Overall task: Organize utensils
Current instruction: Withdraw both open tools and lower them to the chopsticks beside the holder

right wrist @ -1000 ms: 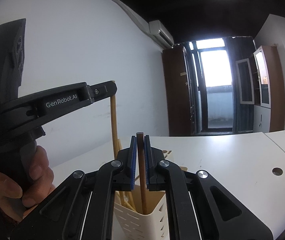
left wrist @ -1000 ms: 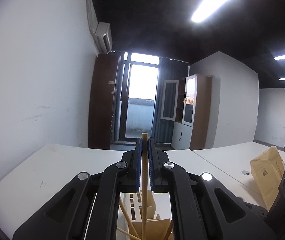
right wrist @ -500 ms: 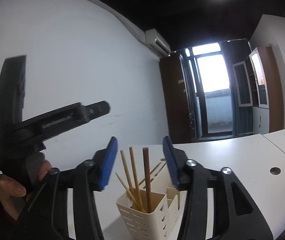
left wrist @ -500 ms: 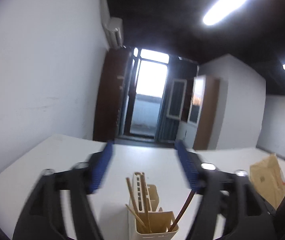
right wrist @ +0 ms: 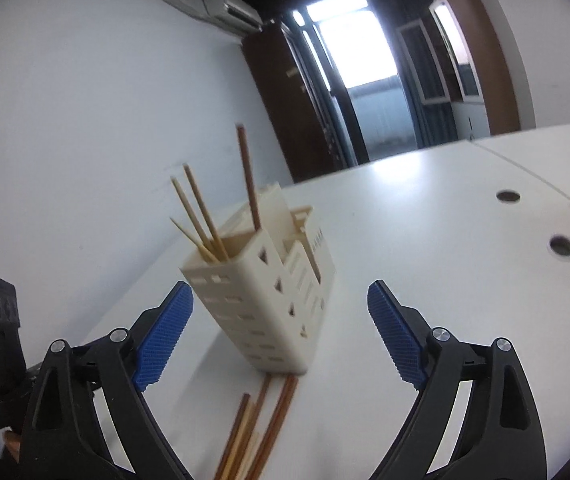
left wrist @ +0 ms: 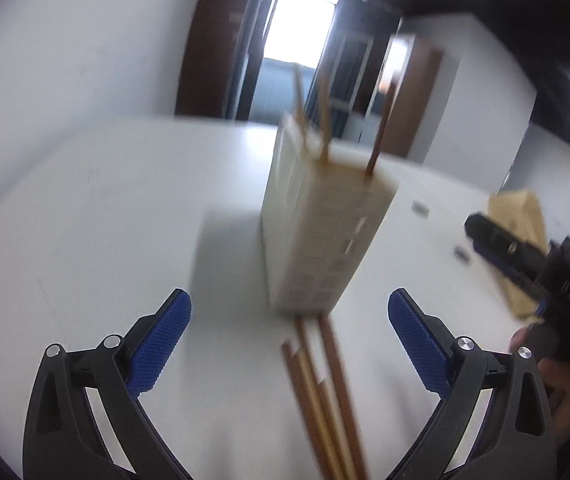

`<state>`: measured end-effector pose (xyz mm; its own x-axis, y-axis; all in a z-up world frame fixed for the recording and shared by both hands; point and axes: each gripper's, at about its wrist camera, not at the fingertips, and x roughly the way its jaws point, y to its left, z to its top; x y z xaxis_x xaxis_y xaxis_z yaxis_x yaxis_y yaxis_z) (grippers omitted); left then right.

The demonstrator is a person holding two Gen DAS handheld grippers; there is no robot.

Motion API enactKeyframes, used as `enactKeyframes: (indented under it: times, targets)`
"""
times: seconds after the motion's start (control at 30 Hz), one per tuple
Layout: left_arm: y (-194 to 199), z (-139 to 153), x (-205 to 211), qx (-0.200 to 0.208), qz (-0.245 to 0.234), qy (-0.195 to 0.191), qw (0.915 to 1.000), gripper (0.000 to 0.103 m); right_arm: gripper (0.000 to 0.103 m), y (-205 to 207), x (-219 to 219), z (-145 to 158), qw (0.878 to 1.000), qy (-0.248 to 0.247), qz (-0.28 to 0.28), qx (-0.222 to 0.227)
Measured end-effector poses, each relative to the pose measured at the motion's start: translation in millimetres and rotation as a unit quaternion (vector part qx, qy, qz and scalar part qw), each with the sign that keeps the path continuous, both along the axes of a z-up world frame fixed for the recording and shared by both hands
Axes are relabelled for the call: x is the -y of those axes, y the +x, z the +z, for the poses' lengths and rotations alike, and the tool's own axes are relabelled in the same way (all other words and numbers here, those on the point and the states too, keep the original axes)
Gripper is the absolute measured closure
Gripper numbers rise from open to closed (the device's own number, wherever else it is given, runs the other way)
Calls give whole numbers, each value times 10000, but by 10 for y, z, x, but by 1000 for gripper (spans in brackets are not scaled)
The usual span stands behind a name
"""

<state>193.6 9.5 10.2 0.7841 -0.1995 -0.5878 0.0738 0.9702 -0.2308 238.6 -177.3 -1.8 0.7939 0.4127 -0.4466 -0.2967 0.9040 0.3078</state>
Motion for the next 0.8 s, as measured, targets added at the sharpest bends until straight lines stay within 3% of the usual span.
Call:
enactKeyframes:
  times: [0.1,0.23,0.37,0.43,0.5,0.63,0.7,0.8]
  targets:
    - [253,-395,-11,-590,64,50,9982,7,14,257,-106,-401,9955,-348,163,-861]
    - [357,-588,-47,-861,88,-71,9962,10,17,309,-348,-619,9897,-817,560,-1032]
    - [316,-674,-6,-860,-23,11,9963,19,61,319,-517,-788,9826,-1079,861,-1244]
    - [303,-678,25,-835,-138,37,9964,21,67,329,-597,-856,9789,-1255,932,-1317]
    - [306,-679,59,-858,-155,131,9961,22,70,363,-645,-884,9776,-1337,898,-1355]
    - [423,-759,122,-1134,-140,456,9924,38,73,393,-732,-927,9741,-1584,837,-1380]
    - [466,-832,154,-1279,-105,669,9895,41,75,387,-785,-964,9727,-1592,883,-1438]
    - [458,-834,195,-1183,-131,879,9890,41,75,356,-863,-984,9703,-1788,840,-1395]
